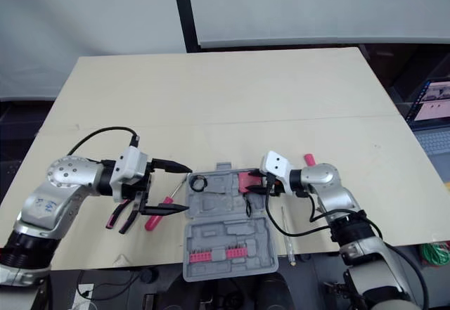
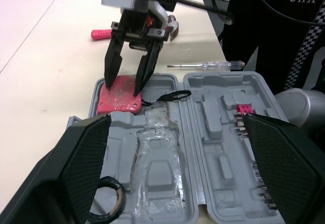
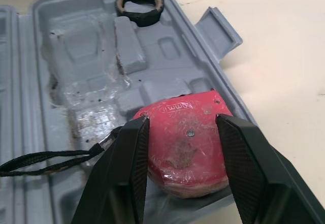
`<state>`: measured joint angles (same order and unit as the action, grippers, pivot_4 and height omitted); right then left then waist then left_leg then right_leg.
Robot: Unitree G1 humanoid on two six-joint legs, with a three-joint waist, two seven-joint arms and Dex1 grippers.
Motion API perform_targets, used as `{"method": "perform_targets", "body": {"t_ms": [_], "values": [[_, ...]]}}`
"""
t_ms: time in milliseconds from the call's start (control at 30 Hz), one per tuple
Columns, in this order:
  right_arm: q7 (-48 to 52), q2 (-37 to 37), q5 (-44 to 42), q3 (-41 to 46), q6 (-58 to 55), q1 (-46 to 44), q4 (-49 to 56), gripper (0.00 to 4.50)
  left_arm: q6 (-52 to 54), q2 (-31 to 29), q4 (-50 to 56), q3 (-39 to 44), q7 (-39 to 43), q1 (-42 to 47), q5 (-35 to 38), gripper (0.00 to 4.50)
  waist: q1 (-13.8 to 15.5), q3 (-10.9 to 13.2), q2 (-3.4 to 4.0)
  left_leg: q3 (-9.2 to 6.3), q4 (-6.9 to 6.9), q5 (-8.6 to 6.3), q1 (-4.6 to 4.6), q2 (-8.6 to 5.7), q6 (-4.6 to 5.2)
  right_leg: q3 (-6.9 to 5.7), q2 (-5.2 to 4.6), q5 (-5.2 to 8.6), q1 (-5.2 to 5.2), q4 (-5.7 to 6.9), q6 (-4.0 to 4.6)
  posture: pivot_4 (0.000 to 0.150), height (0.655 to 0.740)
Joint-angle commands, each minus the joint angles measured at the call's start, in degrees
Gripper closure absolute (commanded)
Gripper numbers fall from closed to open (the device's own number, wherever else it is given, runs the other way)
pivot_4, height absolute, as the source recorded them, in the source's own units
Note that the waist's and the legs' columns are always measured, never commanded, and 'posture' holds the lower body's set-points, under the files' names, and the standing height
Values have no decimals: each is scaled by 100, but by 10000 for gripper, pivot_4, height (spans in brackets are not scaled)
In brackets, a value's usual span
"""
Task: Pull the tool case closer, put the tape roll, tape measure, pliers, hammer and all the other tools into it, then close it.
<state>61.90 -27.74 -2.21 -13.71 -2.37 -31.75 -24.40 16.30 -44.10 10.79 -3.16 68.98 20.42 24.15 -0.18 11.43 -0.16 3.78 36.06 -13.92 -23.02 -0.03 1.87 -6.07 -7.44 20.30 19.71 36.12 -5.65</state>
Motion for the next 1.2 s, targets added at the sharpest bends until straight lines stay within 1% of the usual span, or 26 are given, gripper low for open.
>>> {"method": "perform_targets", "body": {"t_ms": [33,233,400,433,500,567,633,733,800,900,933,967,1000,1100,1200], "values": [[-233,17,318,-170,-125,142,-420,23009,-38,-44,141,65,33,144,15,0,-4,-2,-3,-1,-1,-1,6,0,-2,-1,1,0,-6,-2,0,1500,7278],[-93,75,90,-190,-1063,388,-151,23009,-54,-27,73,35,57,222,-3,0,-2,-6,-4,-4,-2,-2,9,1,-3,-2,1,0,-11,-4,0,1500,7278],[-304,85,187,-214,-1166,658,14,23009,-58,17,21,12,54,258,-21,0,7,-35,-21,-9,-3,-7,9,1,-5,-4,0,0,-16,-12,0,1500,7278],[-401,135,105,-119,-1182,703,92,23009,-58,40,22,14,36,245,-17,0,7,-37,-24,-9,-3,-18,10,0,-24,-4,-1,0,-17,-12,0,1500,7278],[-541,222,-63,56,-1167,769,252,23009,-58,81,28,30,-9,211,-6,0,9,-40,-29,-9,-4,-21,14,1,-27,-4,-1,0,-20,-13,0,1500,7278],[-648,365,-458,428,-912,856,687,23009,7,144,68,95,-139,124,39,0,15,-40,-29,-10,-4,-21,14,1,-28,-5,-1,0,-20,-14,0,1500,7278],[-766,434,-751,737,-963,912,1163,23009,137,210,145,195,-320,22,127,0,4,-39,-27,-11,-6,-21,10,1,-28,-5,-1,0,-19,-15,0,1500,7278],[-762,41,-1246,1208,-1633,1153,2499,23009,409,322,427,691,-913,-432,307,0,-6,-21,2,-9,-7,-9,-10,0,-4,-3,-1,0,2,-14,0,1500,7278],[-776,-311,-1580,1591,-2179,1358,3101,23009,631,331,602,1066,-1198,-791,466,0,-6,-17,8,-7,-10,-8,-17,1,1,0,0,0,11,-12,-1,1500,7278],[-520,-1244,-1995,2523,-2762,2046,3653,15150,1068,270,725,1971,-1602,-1608,765,0,15,-17,8,-11,-15,-10,-14,4,1,-6,0,0,7,-23,0,1500,7278],[-440,-1509,-2064,2794,-2840,2279,3712,9282,1115,246,738,2238,-1690,-1866,775,0,25,-17,8,-13,-16,-14,-13,6,2,-8,0,0,3,-29,0,1500,7278],[-329,-1775,-2149,3142,-2896,2557,3716,5573,1103,211,691,2552,-1738,-2181,739,0,37,-16,8,-13,-17,-24,-14,6,-1,-8,-1,0,2,-33,0,1500,7278],[-187,-2043,-2188,3507,-2903,2874,3655,709,1146,186,617,2911,-1768,-2505,757,0,42,-16,7,-13,-17,-42,-13,6,7,-8,-2,0,-1,-39,0,1500,7278],[246,-2612,-2123,4261,-2624,3713,3350,261,1180,160,514,3719,-1809,-3315,746,0,60,-15,6,-10,-12,-57,-12,6,24,-8,-3,0,-8,-46,0,1500,7278],[570,-3015,-1854,4904,-2143,4406,2631,261,987,86,-96,4594,-1702,-4079,566,0,45,-14,3,-8,-11,-63,-6,11,18,-4,-4,-4,-11,-52,2,1500,7278]]}}
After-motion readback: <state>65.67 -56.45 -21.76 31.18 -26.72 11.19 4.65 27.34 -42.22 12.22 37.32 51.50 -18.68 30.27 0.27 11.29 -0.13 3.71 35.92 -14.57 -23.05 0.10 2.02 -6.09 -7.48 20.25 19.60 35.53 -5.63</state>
